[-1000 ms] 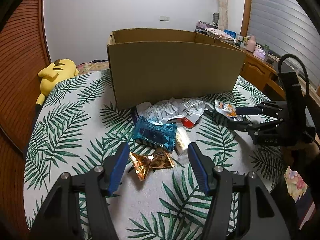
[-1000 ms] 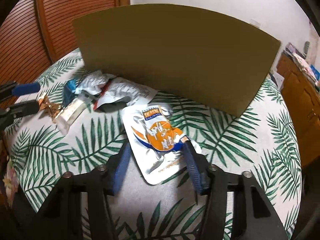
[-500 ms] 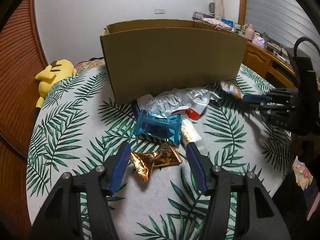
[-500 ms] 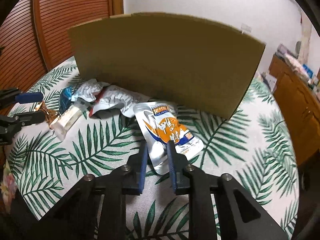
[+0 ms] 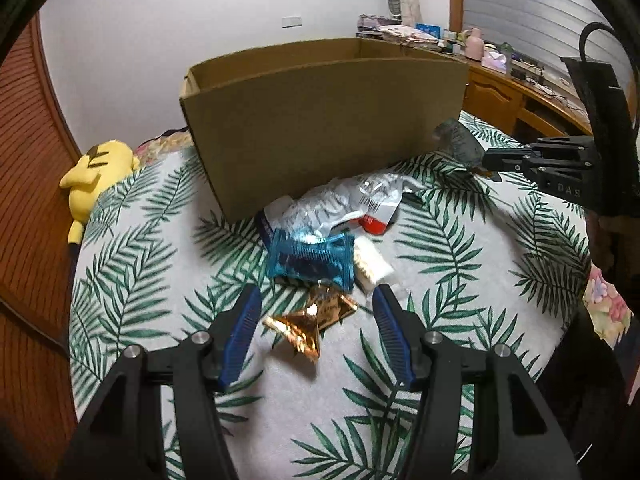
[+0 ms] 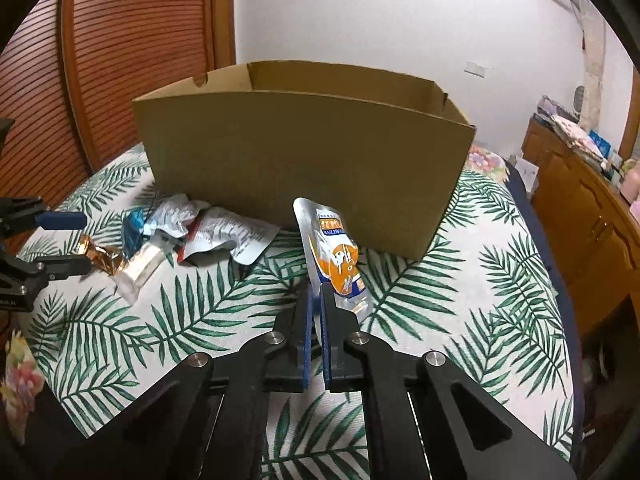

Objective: Organize snacks
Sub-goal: 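Grasp the gold candy with the left tool while the right tool grasps the orange foil pouch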

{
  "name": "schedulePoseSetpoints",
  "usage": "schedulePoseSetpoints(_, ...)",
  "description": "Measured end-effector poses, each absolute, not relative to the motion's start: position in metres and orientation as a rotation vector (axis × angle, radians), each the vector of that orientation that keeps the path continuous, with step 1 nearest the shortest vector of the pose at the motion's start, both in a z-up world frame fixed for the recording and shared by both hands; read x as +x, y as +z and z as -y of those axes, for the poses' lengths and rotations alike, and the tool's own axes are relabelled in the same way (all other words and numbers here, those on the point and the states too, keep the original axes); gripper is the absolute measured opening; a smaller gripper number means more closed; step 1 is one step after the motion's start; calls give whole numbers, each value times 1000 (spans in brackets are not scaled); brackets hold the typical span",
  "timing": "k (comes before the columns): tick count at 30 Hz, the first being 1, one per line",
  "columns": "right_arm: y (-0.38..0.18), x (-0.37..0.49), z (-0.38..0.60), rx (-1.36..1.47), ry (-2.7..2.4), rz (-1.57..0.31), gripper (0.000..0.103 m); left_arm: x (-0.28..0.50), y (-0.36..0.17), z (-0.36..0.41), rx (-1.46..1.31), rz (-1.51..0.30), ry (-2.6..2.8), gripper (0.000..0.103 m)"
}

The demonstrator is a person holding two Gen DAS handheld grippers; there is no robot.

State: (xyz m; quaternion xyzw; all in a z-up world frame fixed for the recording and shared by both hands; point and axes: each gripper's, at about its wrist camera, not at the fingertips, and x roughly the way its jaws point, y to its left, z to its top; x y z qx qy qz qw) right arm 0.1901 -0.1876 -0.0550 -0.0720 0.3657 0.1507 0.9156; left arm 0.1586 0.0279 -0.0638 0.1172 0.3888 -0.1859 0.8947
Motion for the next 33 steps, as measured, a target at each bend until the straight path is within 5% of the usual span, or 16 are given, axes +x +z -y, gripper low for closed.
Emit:
schedulePoseSetpoints(20, -44, 200, 208, -102, 311, -745, 0, 172, -86, -25, 297, -943, -482, 54)
schedulePoseSetpoints(28, -44, 199, 205, -138, 297, -743, 0, 180, -92, -33, 254, -938, -405, 30)
schedulePoseSetpoints(29, -44, 199, 205, -144, 294, -743, 0, 180, -92, -35, 247, -936, -397, 16)
schedulePoseSetpoints(33, -43, 198, 207, -141, 290, -748, 0, 177, -92, -42, 206, -924, -373, 16)
